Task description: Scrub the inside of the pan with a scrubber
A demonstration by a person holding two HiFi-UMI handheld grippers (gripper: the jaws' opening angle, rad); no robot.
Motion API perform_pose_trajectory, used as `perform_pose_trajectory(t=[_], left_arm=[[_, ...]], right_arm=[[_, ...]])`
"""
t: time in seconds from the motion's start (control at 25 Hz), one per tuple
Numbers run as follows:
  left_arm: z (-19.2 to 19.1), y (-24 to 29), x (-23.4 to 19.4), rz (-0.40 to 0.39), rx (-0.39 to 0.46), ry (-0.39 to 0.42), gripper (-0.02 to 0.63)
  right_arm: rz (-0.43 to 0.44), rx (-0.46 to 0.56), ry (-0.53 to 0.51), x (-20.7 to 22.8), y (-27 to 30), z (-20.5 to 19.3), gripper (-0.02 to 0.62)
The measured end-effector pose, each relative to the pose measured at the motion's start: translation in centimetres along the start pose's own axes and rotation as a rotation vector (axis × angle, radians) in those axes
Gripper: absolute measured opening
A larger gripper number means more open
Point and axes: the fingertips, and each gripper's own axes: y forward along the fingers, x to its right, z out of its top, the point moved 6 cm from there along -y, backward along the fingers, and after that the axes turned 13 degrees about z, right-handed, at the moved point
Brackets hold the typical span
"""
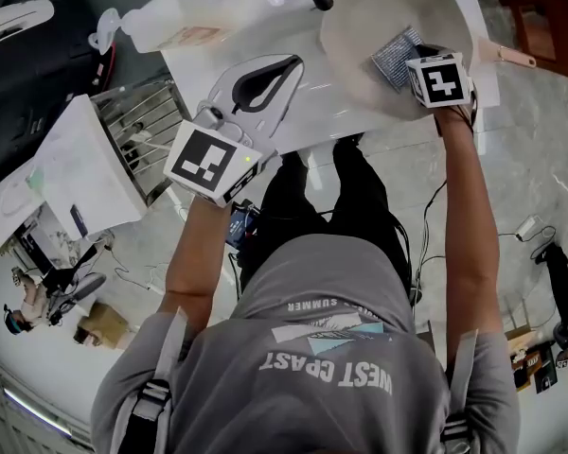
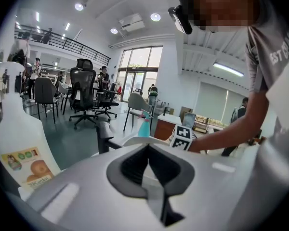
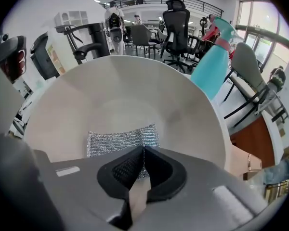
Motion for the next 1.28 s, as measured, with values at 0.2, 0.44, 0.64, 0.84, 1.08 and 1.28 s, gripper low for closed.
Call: perform_pose_trajectory(t=[0.2,0.44,0.64,0.84,1.08,1.28], left_arm=[[0.0,-0.1,-0.1,-0.002,0.001,0.0,0.002],[-0.5,-0.5,-0.4,0.007,-0.009,-0.004,0.002],[-0.7,-0.6,-0.3,0.011,-0.012,-0.005,0.002],[-0.3,-0.9,-0.1,0.013,0.001,-0.005,0.002],[-0.2,-1.4,0.1,0.016,0.006,-0.003,0.002],[-0.2,-1.8,0.4,0.017,0.012,-0.002,0.002]], right_arm=[[-0.074,-0.008,0.01,3.2,-0.4,0.8,0.014],[-0.075,0.064,0.095,5.9,1.0,4.3,0.014],[-0.007,0.119,0.069,2.7,2.9,8.0,0.014],[0.057,0.125,-0.027,-1.9,3.3,9.2,0.014],[0.122,0.049,-0.199,-6.9,3.2,6.1,0.012],[0.092,-0.051,-0.278,-6.5,2.0,2.5,0.012]])
